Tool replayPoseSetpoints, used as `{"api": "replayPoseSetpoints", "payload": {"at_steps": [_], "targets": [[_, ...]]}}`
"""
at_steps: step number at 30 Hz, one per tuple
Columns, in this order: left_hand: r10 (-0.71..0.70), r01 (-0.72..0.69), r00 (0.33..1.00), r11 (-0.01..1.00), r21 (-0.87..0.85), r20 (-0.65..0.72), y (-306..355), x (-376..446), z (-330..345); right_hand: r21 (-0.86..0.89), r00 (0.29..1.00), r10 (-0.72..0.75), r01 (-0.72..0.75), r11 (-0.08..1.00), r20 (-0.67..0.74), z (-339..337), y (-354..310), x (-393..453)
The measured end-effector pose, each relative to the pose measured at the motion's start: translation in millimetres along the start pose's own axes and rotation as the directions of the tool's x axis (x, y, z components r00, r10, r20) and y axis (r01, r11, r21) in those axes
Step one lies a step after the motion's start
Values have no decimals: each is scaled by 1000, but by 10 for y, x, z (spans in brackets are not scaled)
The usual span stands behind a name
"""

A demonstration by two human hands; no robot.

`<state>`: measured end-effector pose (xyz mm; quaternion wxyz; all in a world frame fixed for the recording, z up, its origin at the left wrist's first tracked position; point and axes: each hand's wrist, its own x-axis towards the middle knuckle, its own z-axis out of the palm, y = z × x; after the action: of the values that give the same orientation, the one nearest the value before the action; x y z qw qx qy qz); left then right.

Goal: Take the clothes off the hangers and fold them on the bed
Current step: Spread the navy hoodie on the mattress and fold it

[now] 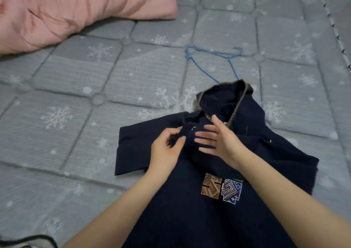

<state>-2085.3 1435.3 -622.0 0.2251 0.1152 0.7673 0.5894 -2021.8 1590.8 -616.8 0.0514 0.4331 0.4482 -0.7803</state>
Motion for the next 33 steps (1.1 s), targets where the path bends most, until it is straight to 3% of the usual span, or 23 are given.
{"api": "replayPoseSetpoints", "payload": {"at_steps": [3, 8, 12, 17, 24, 28, 33], "targets": [[52, -74, 977, 993, 97, 209, 25, -142, 495, 35, 999, 15, -17, 999, 49, -344, -108, -150], [95, -223, 895, 941, 254, 435, 45, -277, 1216, -60, 968, -49, 35, 998, -245, -1024, -109, -268], [58, -304, 833, 878, 369, 550, -9, -357, 1541, -42, 933, -8, -7, 999, -359, -1624, -41, -256], [-12, -435, 803, 671, 600, 596, -210, -324, 1691, -101, 890, -28, -20, 995, -455, -2263, 101, -244], [-142, -472, 836, 308, 826, 530, -578, -171, 1715, -127, 821, -70, -3, 992, -567, -2929, 328, -239], [-224, -446, 834, 261, 856, 504, -733, -106, 1688, -334, 752, -146, -104, 937, -643, -3261, 488, -184], [-237, -468, 817, 262, 844, 526, -844, -62, 1673, -547, 761, -174, -269, 793, -625, -3356, 659, -174]]}}
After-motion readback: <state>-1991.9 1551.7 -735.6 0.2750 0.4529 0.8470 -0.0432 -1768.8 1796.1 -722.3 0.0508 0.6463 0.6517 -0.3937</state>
